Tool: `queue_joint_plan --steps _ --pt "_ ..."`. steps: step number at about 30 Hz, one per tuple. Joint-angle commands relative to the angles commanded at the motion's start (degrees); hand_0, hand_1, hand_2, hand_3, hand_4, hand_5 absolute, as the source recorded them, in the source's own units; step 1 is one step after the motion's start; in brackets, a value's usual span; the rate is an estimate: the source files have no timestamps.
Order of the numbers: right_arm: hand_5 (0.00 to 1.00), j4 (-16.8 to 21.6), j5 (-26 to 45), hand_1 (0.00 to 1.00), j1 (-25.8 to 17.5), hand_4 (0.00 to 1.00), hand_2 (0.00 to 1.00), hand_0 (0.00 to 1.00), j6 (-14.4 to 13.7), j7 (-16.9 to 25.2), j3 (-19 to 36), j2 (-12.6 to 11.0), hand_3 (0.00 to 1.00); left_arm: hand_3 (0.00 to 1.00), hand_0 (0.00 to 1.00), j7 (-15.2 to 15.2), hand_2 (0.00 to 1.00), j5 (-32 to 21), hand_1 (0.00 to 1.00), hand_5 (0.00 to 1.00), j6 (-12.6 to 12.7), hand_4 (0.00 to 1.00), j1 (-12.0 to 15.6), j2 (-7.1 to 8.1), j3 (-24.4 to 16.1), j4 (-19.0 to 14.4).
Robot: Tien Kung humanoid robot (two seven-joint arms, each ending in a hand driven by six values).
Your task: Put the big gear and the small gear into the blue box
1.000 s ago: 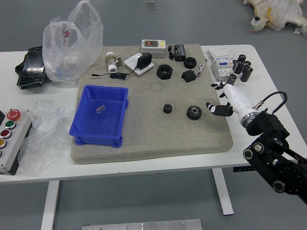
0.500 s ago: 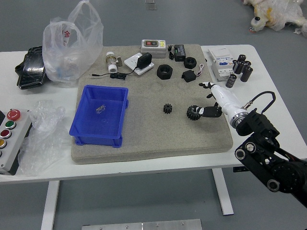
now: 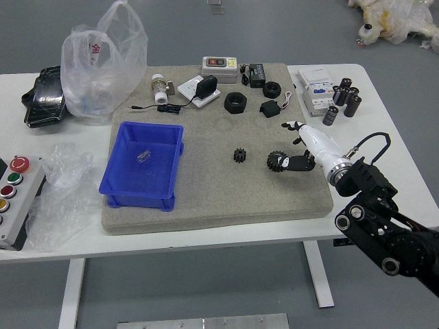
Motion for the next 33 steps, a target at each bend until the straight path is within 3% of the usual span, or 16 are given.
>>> queue_joint_plan --steps 16,33 --pt "0.349 -2.3 -0.4 0.681 1.4 0.860 0.878 0.370 1.6 -1.1 -2.4 0.8 0.894 0.656 0.650 -0.1 0.568 -0.7 0.594 0.361 0.1 0.678 0.0 -0.46 0.3 0.0" --pt "0.344 -4.1 0.2 0.680 1.8 0.855 0.873 0.371 2.4 -2.0 -4.1 0.9 0.893 0.656 0.650 0.0 0.568 -0.4 0.594 0.364 0.1 0.680 0.0 -0.46 0.2 -0.1"
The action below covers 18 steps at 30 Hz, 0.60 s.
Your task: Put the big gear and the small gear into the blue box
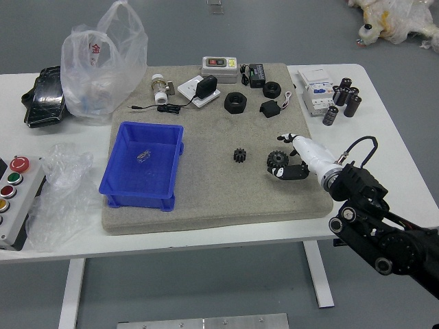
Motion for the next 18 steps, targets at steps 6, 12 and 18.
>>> queue_joint_plan --steps 6,12,18 --pt "0.366 -0.8 0.7 0.656 0.1 0.878 0.793 0.367 0.2 -0.6 -1.2 0.2 0.880 0.657 0.650 0.1 0.568 0.0 0.595 0.364 0.0 0.680 0.0 -0.10 0.0 0.0" --pt "0.363 -2.3 1.5 0.636 1.1 0.872 0.753 0.364 0.3 -0.8 -3.1 0.7 0.857 0.657 0.650 0.2 0.568 0.1 0.594 0.364 0.0 0.680 0.0 -0.09 0.0 0.0" --pt "0.360 -4.1 2.1 0.628 1.9 0.872 0.746 0.364 0.3 -0.8 -4.4 1.2 0.843 0.657 0.650 0.1 0.569 0.5 0.594 0.365 -0.2 0.680 -0.4 -0.11 -0.1 0.0"
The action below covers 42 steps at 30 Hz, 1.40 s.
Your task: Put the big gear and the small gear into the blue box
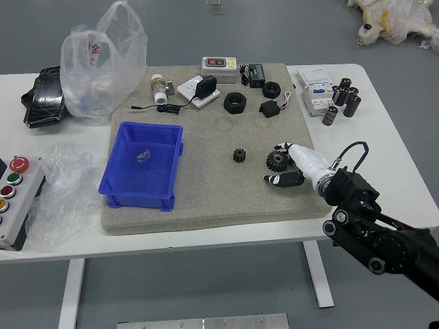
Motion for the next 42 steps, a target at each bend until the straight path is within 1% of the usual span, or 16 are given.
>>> queue_joint_plan --steps 1,6,7,12,13,18,19,22,24,25,26,30,34,38,42 --pt "0.227 -0.2 0.1 0.606 0.0 0.613 0.674 0.350 -0.1 0.0 -0.1 0.0 0.753 0.657 0.650 -0.1 0.569 0.0 0.594 0.365 0.0 0.680 -0.1 0.02 0.0 0.0" --pt "0.227 -0.6 0.8 0.606 0.1 0.613 0.674 0.350 -1.5 0.9 -0.4 0.0 0.753 0.657 0.650 -0.2 0.569 0.2 0.594 0.365 -0.1 0.680 -0.2 0.05 0.0 0.0" --pt "0.172 -0.7 0.9 0.533 0.2 0.301 0.537 0.315 -1.8 1.1 -0.4 0.0 0.616 0.657 0.650 -0.1 0.569 0.2 0.593 0.365 -0.1 0.680 -0.1 0.05 0.0 0.0" --pt "0.172 -0.7 1.2 0.533 0.3 0.301 0.537 0.315 -3.2 2.0 -0.5 0.0 0.616 0.657 0.650 0.0 0.569 0.4 0.593 0.365 -0.1 0.680 -0.1 -0.03 -0.1 0.0" --pt "0.054 -0.7 1.3 0.506 0.3 0.402 0.470 0.297 -3.4 2.1 -0.6 0.0 0.575 0.657 0.650 0.0 0.568 0.4 0.592 0.365 -0.1 0.680 -0.1 -0.04 -0.1 0.0" --pt "0.054 -0.8 1.5 0.506 0.3 0.402 0.470 0.297 -4.3 2.5 -0.9 0.0 0.575 0.657 0.650 0.0 0.568 0.4 0.592 0.365 0.0 0.680 -0.1 -0.07 -0.2 0.0" --pt "0.030 -0.8 1.5 0.499 0.3 0.400 0.441 0.287 -4.4 2.6 -0.9 0.0 0.566 0.657 0.650 0.0 0.568 0.5 0.595 0.365 -0.1 0.680 -0.1 -0.09 -0.2 0.0" --pt "0.030 -0.7 1.5 0.499 0.5 0.400 0.441 0.287 -4.9 2.9 -1.0 0.0 0.566 0.657 0.650 0.0 0.568 0.5 0.595 0.365 0.0 0.680 -0.1 -0.11 -0.2 0.0" --pt "0.030 -0.5 1.6 0.499 0.9 0.400 0.441 0.287 -5.1 3.1 -1.2 -0.1 0.566 0.657 0.650 0.1 0.568 0.5 0.595 0.365 0.0 0.680 0.0 -0.13 -0.3 0.0" --pt "0.010 -0.2 1.6 0.497 1.4 0.376 0.436 0.285 -5.3 3.3 -1.4 -0.2 0.563 0.657 0.650 0.1 0.569 0.6 0.594 0.365 0.0 0.680 0.0 -0.13 -0.3 0.0" --pt "0.010 0.1 1.7 0.497 1.8 0.376 0.436 0.285 -5.4 3.4 -1.5 -0.3 0.563 0.657 0.650 0.2 0.569 0.6 0.594 0.365 0.0 0.680 0.0 -0.13 -0.4 0.0" --pt "0.010 1.7 1.6 0.497 4.8 0.376 0.436 0.285 -5.8 3.8 -2.9 -0.4 0.563 0.657 0.650 0.4 0.569 0.8 0.594 0.365 -0.1 0.680 0.1 -0.11 -0.5 -0.1" --pt "0.009 3.4 1.6 0.496 8.6 0.379 0.431 0.283 -6.3 4.3 -5.4 0.3 0.562 0.657 0.650 0.5 0.569 1.0 0.594 0.365 -0.1 0.681 0.2 -0.07 -0.7 -0.1" --pt "0.002 4.8 2.9 0.496 12.8 0.390 0.451 0.284 -7.0 5.5 -9.5 2.0 0.567 0.657 0.650 0.7 0.569 1.2 0.593 0.366 -0.2 0.680 0.2 -0.07 -0.8 -0.2" --pt "0.002 5.8 5.4 0.496 16.5 0.390 0.451 0.284 -6.0 6.5 -13.9 3.8 0.567 0.657 0.650 0.8 0.569 1.5 0.593 0.366 -0.2 0.680 0.3 -0.07 -1.0 -0.3"
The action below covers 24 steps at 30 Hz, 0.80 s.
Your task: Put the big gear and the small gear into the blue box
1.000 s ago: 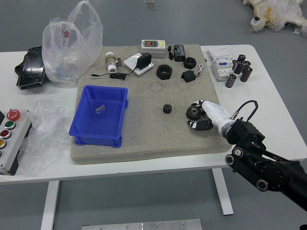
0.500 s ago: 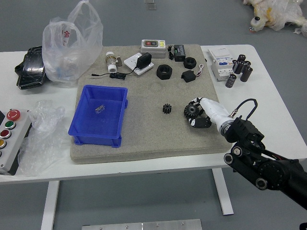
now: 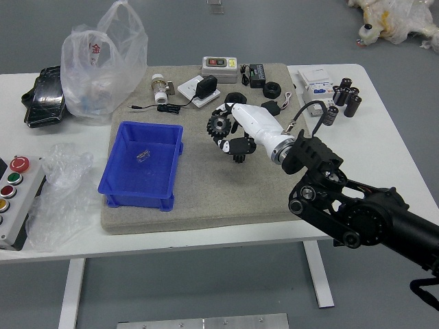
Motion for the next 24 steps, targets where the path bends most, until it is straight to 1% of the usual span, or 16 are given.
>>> queue_joint_plan --steps 1,5,6,7,9,12,13,18,19,24 --pt "0.002 0.2 0.6 0.513 1.0 0.388 0.516 0.296 0.5 0.3 -1.3 0.5 0.587 0.657 0.650 0.1 0.569 0.1 0.594 0.365 0.0 0.680 0.0 0.01 -0.1 0.0" --pt "0.002 0.8 1.6 0.513 4.9 0.388 0.516 0.296 2.6 1.0 -6.4 2.3 0.587 0.657 0.650 0.2 0.569 0.6 0.594 0.365 -0.2 0.680 0.1 0.10 -0.4 0.0" --pt "0.002 0.8 1.6 0.513 5.7 0.388 0.516 0.296 3.2 1.1 -7.5 2.6 0.587 0.657 0.650 0.2 0.569 0.7 0.594 0.365 -0.2 0.680 0.1 0.11 -0.4 0.0" --pt "0.002 0.9 1.5 0.531 6.4 0.373 0.570 0.314 3.7 1.2 -8.7 2.8 0.609 0.657 0.650 0.3 0.569 0.7 0.594 0.365 -0.2 0.681 0.1 0.13 -0.4 0.0" --pt "0.002 1.0 1.3 0.531 7.9 0.373 0.570 0.314 4.7 1.4 -10.9 3.1 0.609 0.657 0.650 0.3 0.569 0.9 0.594 0.365 -0.3 0.681 0.1 0.18 -0.5 0.0" --pt "0.002 0.9 1.0 0.531 9.4 0.373 0.570 0.314 5.5 1.6 -12.6 3.5 0.609 0.657 0.650 0.5 0.569 1.1 0.594 0.365 -0.3 0.681 0.1 0.24 -0.7 -0.1" --pt "0.086 0.8 1.0 0.592 9.8 0.262 0.648 0.333 5.6 1.6 -13.2 3.7 0.640 0.657 0.650 0.5 0.568 1.1 0.594 0.366 -0.3 0.680 0.1 0.25 -0.7 -0.1" --pt "0.086 0.0 1.2 0.592 11.1 0.262 0.648 0.333 6.1 1.5 -15.4 4.8 0.640 0.657 0.650 0.6 0.568 1.4 0.594 0.366 -0.3 0.680 0.0 0.33 -0.9 -0.1" --pt "0.297 -0.2 1.2 0.787 11.3 0.408 0.859 0.405 6.2 1.5 -15.6 4.9 0.739 0.657 0.650 0.7 0.568 1.5 0.594 0.366 -0.3 0.680 0.0 0.33 -0.9 -0.1" --pt "0.297 -1.1 1.4 0.787 11.8 0.408 0.859 0.405 6.3 1.3 -16.3 5.6 0.739 0.657 0.650 0.7 0.568 1.6 0.594 0.366 -0.4 0.680 -0.1 0.29 -1.0 -0.2"
